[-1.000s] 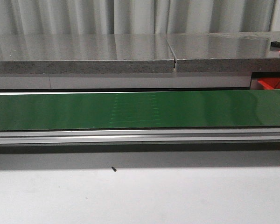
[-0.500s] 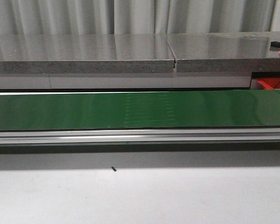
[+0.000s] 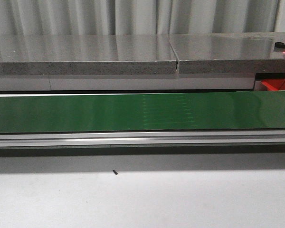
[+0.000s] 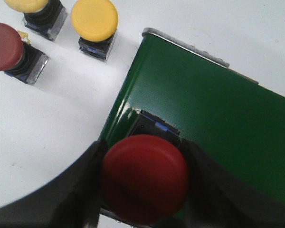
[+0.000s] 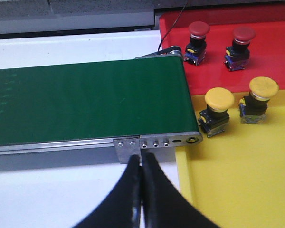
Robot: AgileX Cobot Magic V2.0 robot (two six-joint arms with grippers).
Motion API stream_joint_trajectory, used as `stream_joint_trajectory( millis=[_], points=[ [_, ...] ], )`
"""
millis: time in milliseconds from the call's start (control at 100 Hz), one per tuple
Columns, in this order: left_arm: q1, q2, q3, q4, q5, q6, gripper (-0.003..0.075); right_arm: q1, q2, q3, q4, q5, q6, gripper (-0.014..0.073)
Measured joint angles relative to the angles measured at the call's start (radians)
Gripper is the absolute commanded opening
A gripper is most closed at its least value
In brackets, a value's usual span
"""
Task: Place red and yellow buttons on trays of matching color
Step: 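Set the red button on the belt and open the left gripper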
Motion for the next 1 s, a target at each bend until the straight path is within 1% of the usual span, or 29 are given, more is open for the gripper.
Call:
stream_joint_trajectory(
  millis=[120, 210, 280, 430, 480, 580, 730, 890, 1000],
  points=[
    [-0.001, 0.018, 0.0, 0.004, 0.013, 0.013, 0.0228, 0.0, 0.0, 0.0, 0.0, 0.0, 0.0, -0.0092],
    [-0.001, 0.042, 0.0, 0.004, 0.038, 0.022, 0.0266, 0.0, 0.0, 0.0, 0.0, 0.0, 0.0, -0.0092],
    [-0.001, 0.054, 0.002, 0.004, 0.045, 0.024, 0.0323, 0.0, 0.0, 0.0, 0.0, 0.0, 0.0, -0.0092],
    [-0.001, 0.054, 0.0, -0.032, 0.047, 0.063, 0.0514, 0.0, -0.002, 0.0, 0.0, 0.0, 0.0, -0.0092],
    [-0.001, 0.054, 0.0, -0.058, 0.045, 0.089, 0.0549, 0.0, -0.002, 0.0, 0.0, 0.0, 0.0, -0.0092],
    [-0.001, 0.037, 0.0, -0.115, 0.032, 0.137, 0.0556, 0.0, -0.002, 0.0, 0.0, 0.0, 0.0, -0.0092],
    [-0.001, -0.027, 0.0, -0.181, 0.011, 0.17, 0.0555, 0.0, -0.002, 0.0, 0.0, 0.0, 0.0, -0.0092],
    [0.0, -0.093, -0.001, -0.179, -0.001, 0.179, 0.0554, 0.0, -0.002, 0.0, 0.0, 0.0, 0.0, -0.0092],
    [0.034, -0.11, -0.001, -0.165, -0.001, 0.174, 0.0554, 0.0, -0.002, 0.0, 0.0, 0.0, 0.0, -0.0092]
  ],
)
